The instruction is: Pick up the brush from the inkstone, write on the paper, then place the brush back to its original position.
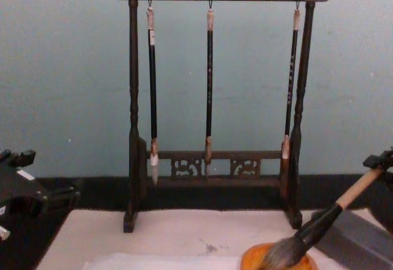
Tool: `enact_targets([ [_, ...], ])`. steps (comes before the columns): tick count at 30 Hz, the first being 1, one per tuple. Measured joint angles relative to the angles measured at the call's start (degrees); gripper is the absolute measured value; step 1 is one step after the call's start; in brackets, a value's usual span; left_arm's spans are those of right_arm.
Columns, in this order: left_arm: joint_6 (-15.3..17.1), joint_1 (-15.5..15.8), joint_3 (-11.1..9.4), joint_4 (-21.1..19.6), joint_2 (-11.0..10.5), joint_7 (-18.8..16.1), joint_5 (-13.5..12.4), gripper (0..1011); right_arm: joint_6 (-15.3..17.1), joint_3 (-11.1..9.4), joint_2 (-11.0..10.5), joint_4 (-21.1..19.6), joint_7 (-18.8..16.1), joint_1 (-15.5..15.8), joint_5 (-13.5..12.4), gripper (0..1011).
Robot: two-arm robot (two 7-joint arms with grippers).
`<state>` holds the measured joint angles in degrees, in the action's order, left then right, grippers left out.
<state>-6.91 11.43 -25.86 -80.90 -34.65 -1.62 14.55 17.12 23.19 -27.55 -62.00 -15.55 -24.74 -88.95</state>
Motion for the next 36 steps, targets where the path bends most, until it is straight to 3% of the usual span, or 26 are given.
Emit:
enact_targets([
  [9,0.00,0.00,0.00,0.00,0.00,0.00,0.00,1010,0.14,1.26,0.66,3.42,-0.78,-2.19,-1.13,156],
  [22,0.00,0.00,0.00,0.00,0.00,0.00,0.00,1010,0.53,3.23,0.49,4.89,-1.27,-3.53,-2.01,156],
  [36,0.00,0.00,0.00,0.00,0.00,0.00,0.00,1010,0.52,3.05,0.51,4.81,-1.28,-3.45,-2.02,186],
])
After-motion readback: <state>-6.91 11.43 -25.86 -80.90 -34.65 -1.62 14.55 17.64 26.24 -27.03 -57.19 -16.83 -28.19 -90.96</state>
